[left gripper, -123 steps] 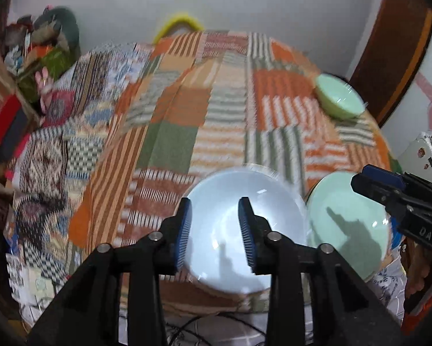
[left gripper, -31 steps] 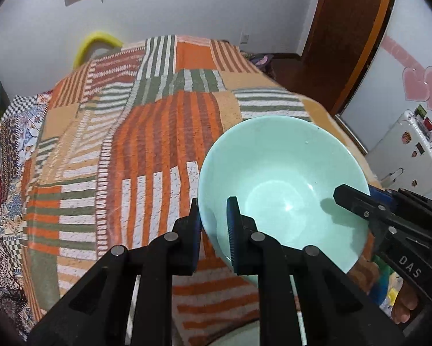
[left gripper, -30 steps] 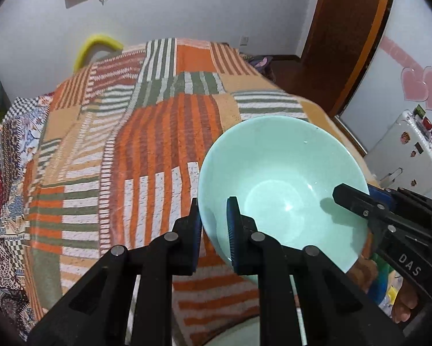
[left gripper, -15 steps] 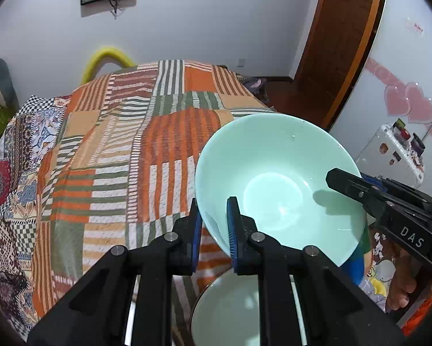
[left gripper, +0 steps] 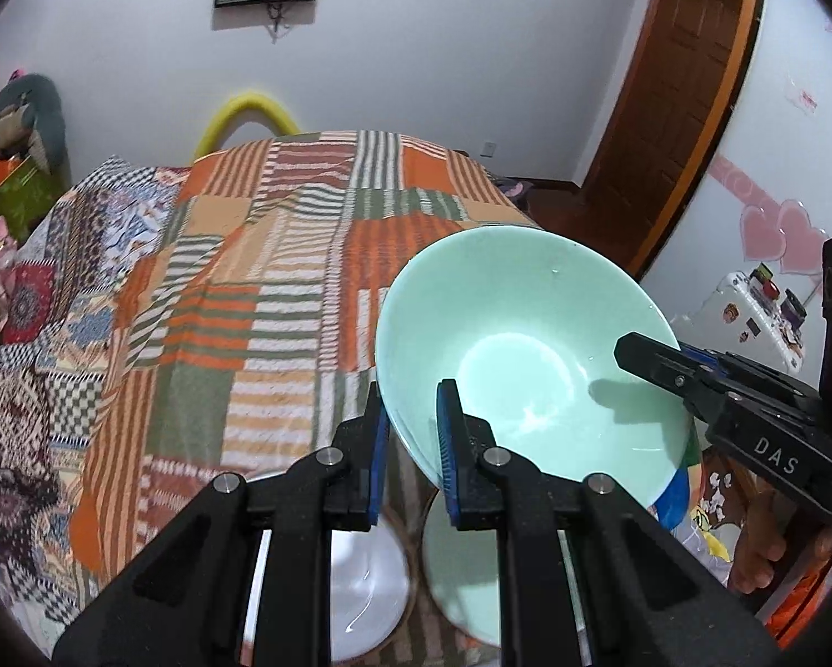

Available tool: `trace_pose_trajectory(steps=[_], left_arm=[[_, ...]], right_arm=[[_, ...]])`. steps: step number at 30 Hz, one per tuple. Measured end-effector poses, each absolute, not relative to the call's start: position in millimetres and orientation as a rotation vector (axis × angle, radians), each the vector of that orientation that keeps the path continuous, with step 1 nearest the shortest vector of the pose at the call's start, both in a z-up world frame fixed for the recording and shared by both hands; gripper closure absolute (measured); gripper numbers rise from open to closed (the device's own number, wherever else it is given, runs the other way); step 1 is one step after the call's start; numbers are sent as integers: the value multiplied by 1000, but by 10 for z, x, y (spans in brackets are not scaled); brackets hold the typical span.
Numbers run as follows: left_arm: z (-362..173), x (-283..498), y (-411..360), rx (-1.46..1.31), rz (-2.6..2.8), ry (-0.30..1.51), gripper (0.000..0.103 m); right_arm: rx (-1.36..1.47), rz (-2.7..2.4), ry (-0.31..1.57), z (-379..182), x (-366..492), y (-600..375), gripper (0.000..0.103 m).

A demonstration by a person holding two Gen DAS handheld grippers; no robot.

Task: Organize plates and bowls
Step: 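Lift the mint green bowl and carry it over the bowl stack, then lower the mint green bowl into the white dotted bowl with the left tool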

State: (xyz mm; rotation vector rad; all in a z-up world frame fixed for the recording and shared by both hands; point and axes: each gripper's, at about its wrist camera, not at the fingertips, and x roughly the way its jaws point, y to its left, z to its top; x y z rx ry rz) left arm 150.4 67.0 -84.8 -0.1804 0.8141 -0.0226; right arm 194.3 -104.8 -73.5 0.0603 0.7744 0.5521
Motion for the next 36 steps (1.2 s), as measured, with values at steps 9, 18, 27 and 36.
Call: trace_pose_trajectory(steps=[9,18,27,36], left_arm=[[-886,1113,1041,-235,51,808,87],[-987,832,1314,-263,115,812,87],[-1206,716,1539,-311,162,845,87],[-1474,649,1639,-340,215,883,87]], right_arm=[[15,633,786,-828,1730,-667,85],[-9,696,823,-950,1574,-368,85],[-31,729,878,-1131,1466,-122,85],[-60,741,942,-1325,1412,50,85]])
